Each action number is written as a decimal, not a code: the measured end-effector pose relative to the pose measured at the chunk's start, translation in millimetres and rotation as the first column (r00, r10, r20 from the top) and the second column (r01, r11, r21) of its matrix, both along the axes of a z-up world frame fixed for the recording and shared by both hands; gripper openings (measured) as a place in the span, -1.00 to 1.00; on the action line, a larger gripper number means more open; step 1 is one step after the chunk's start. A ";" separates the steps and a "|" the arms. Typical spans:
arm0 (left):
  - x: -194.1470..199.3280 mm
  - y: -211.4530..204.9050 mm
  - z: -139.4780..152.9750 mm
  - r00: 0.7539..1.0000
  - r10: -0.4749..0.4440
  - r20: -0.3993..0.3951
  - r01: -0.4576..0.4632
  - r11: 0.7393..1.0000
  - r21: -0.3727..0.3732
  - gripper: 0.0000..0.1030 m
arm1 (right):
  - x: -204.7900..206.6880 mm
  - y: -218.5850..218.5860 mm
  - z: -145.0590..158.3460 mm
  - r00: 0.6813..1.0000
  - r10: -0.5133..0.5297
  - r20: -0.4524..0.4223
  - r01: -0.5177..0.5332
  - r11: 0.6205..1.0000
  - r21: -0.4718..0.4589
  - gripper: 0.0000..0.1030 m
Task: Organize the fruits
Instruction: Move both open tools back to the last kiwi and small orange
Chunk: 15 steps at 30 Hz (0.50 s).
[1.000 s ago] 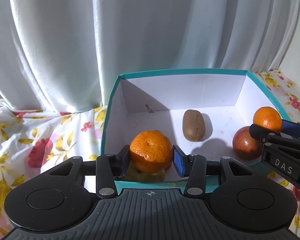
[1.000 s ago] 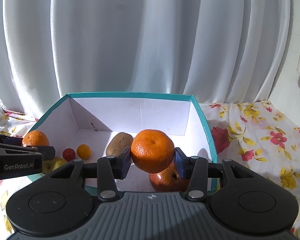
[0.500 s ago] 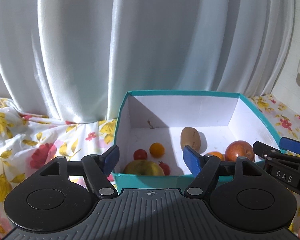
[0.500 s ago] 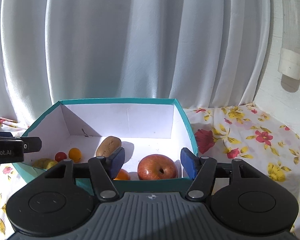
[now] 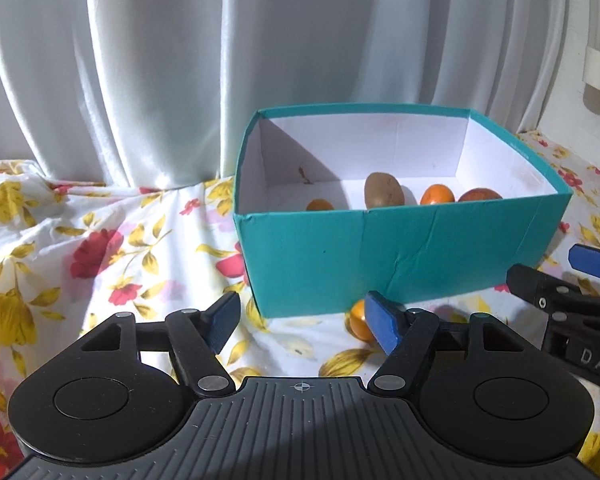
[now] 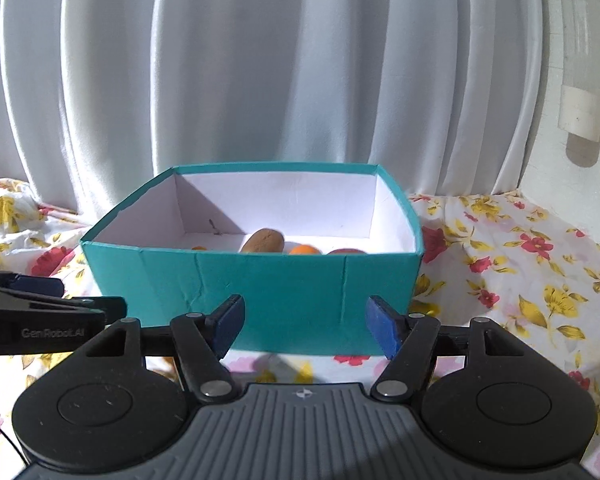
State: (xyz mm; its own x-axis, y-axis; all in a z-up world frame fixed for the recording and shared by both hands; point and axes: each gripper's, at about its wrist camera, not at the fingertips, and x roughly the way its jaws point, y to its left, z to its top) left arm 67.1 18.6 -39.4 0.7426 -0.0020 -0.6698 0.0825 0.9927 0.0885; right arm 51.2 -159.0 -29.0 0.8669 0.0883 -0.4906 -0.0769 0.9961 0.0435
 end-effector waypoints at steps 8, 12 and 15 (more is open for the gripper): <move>-9.3 7.4 -1.9 0.999 0.044 -0.016 -0.044 0.999 -0.003 0.39 | -22.4 18.6 -18.1 0.997 0.058 -0.050 -0.058 0.998 0.005 0.31; -15.4 13.7 -0.8 0.997 0.068 -0.023 -0.068 0.998 -0.010 0.35 | -29.3 31.6 -25.5 0.993 0.094 -0.072 -0.096 0.995 -0.019 0.31; -23.8 19.8 6.0 0.994 0.107 0.000 -0.107 0.994 -0.010 0.32 | -30.1 34.5 -28.1 0.991 0.101 -0.088 -0.102 0.995 -0.005 0.31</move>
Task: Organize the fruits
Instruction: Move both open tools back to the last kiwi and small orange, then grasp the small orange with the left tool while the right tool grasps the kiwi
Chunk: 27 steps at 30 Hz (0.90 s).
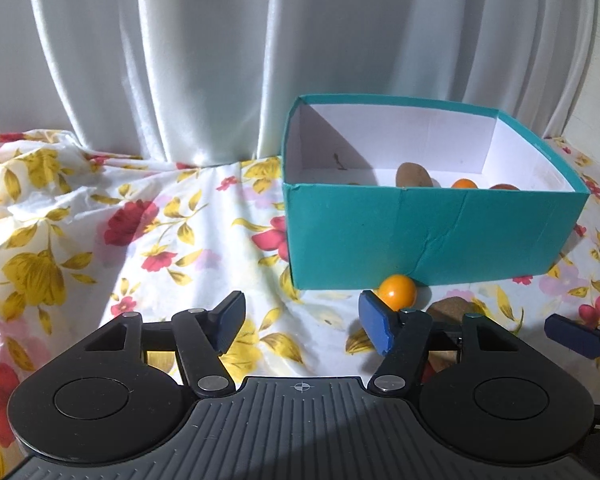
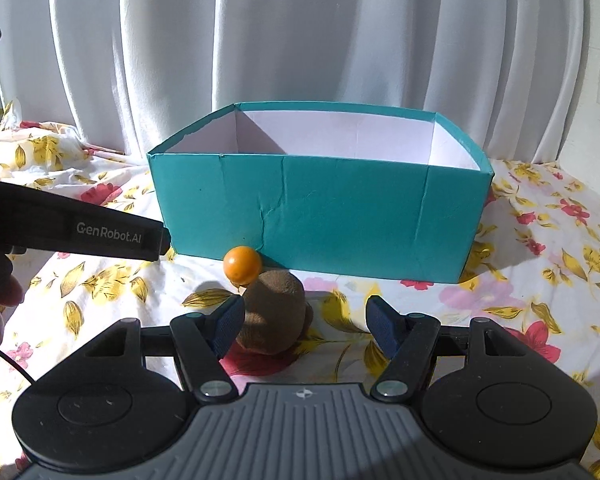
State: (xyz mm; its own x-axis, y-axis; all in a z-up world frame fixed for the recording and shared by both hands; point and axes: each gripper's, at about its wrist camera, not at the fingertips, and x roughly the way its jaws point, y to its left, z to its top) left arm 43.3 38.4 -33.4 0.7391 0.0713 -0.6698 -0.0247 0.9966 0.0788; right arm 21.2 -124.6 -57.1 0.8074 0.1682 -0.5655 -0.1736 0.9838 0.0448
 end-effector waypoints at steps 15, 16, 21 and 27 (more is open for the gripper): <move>2.0 -1.1 -6.6 0.999 -0.028 -0.032 0.028 1.000 -0.004 0.32 | 20.4 24.3 -20.4 0.997 0.050 -0.064 -0.052 0.998 -0.025 0.21; 2.7 -1.6 -7.4 0.999 -0.028 -0.033 0.028 1.000 -0.004 0.32 | 22.6 23.4 -21.6 0.997 0.045 -0.069 -0.046 0.999 -0.023 0.21; 7.2 -5.2 -12.7 0.998 -0.037 -0.053 0.037 0.999 0.002 0.32 | 32.1 20.5 -26.6 0.996 0.042 -0.079 -0.042 0.999 -0.008 0.18; 13.3 -9.6 -19.2 0.995 -0.052 -0.080 0.053 0.999 0.009 0.32 | 43.0 22.6 -33.8 0.994 0.064 -0.094 -0.064 0.998 -0.001 0.02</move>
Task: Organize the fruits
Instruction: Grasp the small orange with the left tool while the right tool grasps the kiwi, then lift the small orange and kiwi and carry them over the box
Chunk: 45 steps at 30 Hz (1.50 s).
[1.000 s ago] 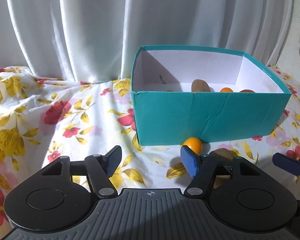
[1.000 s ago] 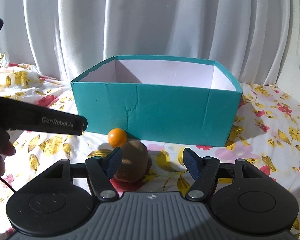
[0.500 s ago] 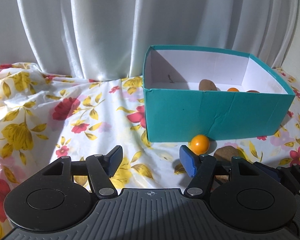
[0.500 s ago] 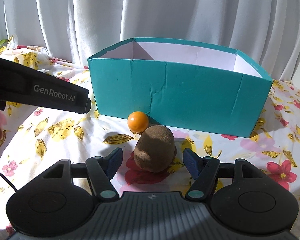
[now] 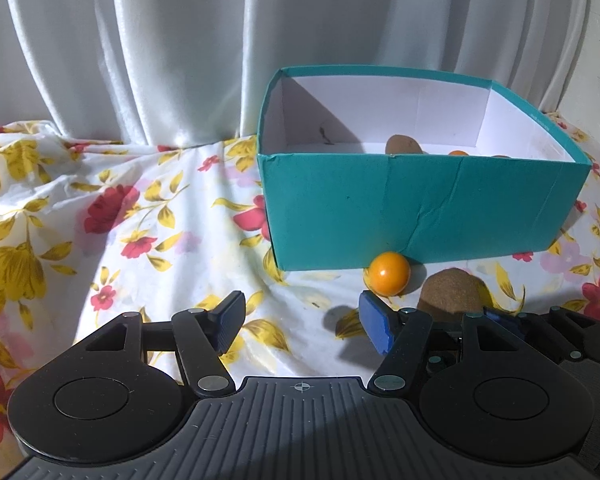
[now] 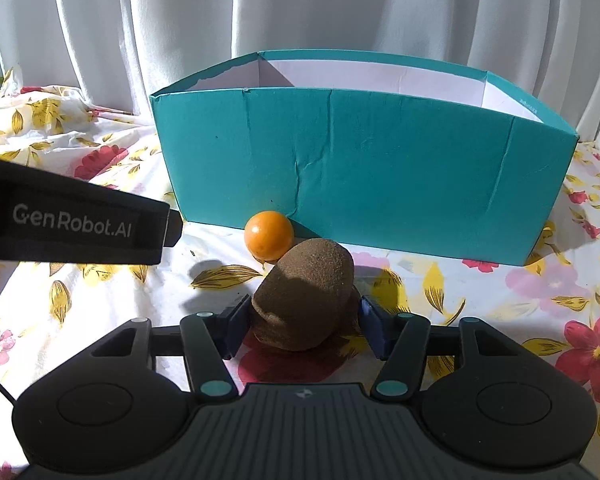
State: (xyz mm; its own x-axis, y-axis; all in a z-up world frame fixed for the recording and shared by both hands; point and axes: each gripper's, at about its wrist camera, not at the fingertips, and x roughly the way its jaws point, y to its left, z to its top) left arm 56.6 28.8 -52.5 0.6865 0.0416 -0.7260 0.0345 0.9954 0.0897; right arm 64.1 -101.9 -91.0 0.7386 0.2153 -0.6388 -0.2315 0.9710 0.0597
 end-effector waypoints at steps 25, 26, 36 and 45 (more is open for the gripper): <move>50.7 -48.0 -45.9 0.985 -0.153 -0.077 0.153 0.988 -0.010 -0.31 | 9.6 -45.3 3.8 0.994 -0.105 -0.020 0.105 0.994 0.029 -0.03; 50.1 -46.6 -45.5 0.985 -0.155 -0.077 0.154 0.988 -0.015 -0.31 | 9.9 -45.4 4.0 0.994 -0.106 -0.020 0.106 0.994 0.029 -0.03; 23.2 -38.1 -7.9 0.986 -0.151 -0.066 0.148 0.988 -0.046 -0.31 | -5.0 -54.1 25.6 0.993 -0.116 0.020 0.115 0.993 0.020 -0.04; 28.5 -45.9 71.3 0.996 -0.090 0.028 0.090 0.996 0.001 -0.31 | -14.8 -75.6 99.2 0.976 -0.129 0.176 0.126 0.992 0.032 -0.04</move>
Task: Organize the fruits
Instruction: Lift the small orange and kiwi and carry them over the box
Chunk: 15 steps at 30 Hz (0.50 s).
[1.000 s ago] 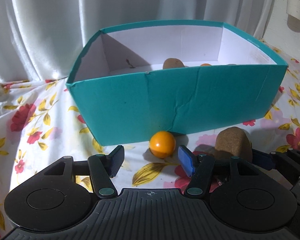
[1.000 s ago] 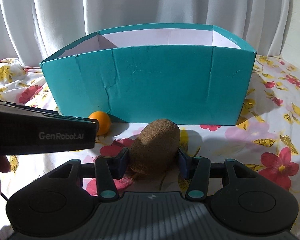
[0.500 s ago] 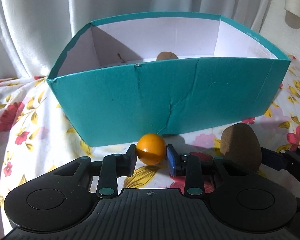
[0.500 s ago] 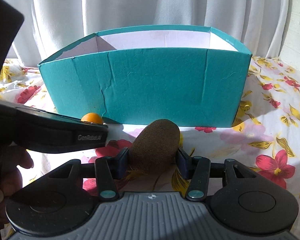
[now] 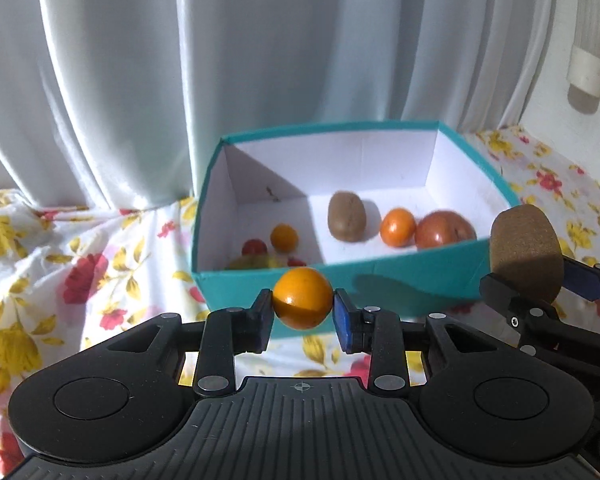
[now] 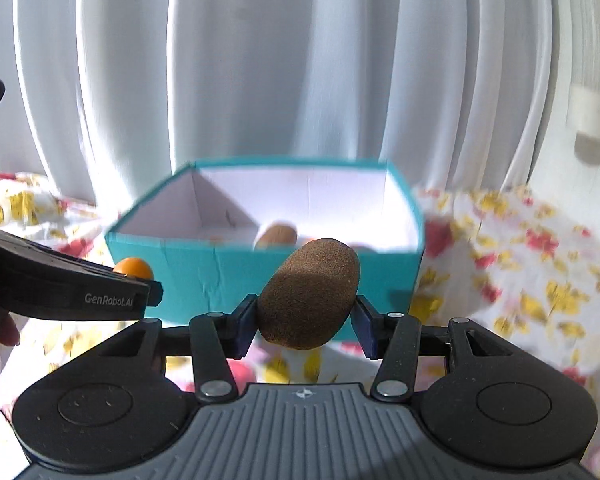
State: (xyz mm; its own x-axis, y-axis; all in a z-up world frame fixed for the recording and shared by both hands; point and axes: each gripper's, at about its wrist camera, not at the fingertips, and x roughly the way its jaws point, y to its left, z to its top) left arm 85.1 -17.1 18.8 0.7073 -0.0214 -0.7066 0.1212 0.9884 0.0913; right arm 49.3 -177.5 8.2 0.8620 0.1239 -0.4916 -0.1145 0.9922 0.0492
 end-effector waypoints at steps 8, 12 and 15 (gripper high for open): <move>26.4 -9.8 74.7 0.990 0.039 0.137 -0.037 0.999 -0.013 -0.31 | 41.4 -6.9 75.8 0.997 0.016 0.073 -0.018 0.999 0.029 -0.03; 39.5 -15.5 86.7 0.985 0.070 0.157 -0.071 0.997 -0.001 -0.31 | 65.6 -7.6 102.1 0.997 0.056 0.048 -0.058 0.997 0.052 -0.03; 44.6 -17.0 80.9 0.986 0.079 0.145 -0.081 0.997 0.006 -0.31 | 74.0 -7.6 111.7 0.997 0.045 0.063 -0.046 0.999 0.028 -0.03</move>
